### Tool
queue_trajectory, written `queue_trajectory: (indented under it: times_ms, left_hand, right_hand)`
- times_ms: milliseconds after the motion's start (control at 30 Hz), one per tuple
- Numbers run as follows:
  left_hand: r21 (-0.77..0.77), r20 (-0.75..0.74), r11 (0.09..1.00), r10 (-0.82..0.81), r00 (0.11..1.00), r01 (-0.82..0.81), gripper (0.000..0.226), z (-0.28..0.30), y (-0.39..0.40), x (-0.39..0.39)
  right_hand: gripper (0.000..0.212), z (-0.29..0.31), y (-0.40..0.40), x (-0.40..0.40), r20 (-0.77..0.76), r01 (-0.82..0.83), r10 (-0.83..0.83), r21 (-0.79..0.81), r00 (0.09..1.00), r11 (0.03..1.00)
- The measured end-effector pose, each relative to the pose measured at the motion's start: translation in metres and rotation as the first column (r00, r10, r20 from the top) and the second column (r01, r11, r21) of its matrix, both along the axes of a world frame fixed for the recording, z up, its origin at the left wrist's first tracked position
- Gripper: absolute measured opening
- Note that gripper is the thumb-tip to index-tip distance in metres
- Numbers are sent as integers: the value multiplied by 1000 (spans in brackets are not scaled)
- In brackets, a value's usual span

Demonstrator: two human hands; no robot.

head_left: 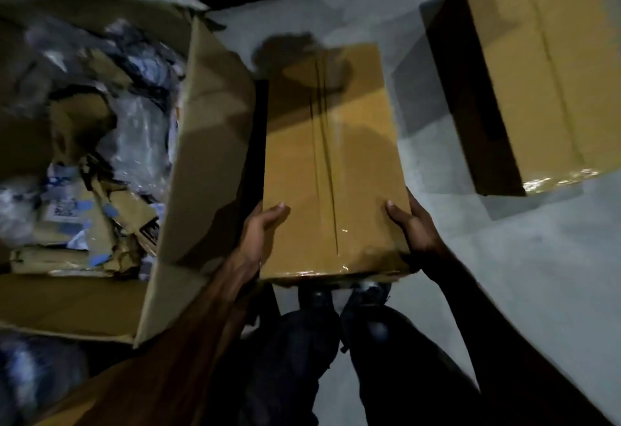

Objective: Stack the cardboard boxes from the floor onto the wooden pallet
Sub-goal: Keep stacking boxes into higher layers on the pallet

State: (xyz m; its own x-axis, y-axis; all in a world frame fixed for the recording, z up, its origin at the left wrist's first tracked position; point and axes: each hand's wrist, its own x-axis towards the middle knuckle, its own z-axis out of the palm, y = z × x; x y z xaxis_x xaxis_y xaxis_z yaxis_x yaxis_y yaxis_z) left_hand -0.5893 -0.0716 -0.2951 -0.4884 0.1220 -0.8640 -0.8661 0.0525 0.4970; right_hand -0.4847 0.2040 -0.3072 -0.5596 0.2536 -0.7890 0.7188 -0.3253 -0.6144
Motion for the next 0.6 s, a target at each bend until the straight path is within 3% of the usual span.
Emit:
queue_trajectory:
  times_ms: [67,200,333,600]
  left_hand:
    - [32,-6,998,-55,998,55,76,59,1,-2]
    - [78,-3,993,-87,996,87,49,186,23,-4]
    - [47,14,995,-94,996,93,34,310,57,1]
    - [118,-150,892,-418,896,436,32,453,95,24]
  right_hand:
    - [44,60,15,7,-9,8,-9,-89,1000,996]
    - [48,185,37,25,-47,171,-190,-266,981,949]
    - [52,300,34,49,-51,336,-355,-224,934,915]
    - [53,448,5,134,-160,600,-611,-115,775,792]
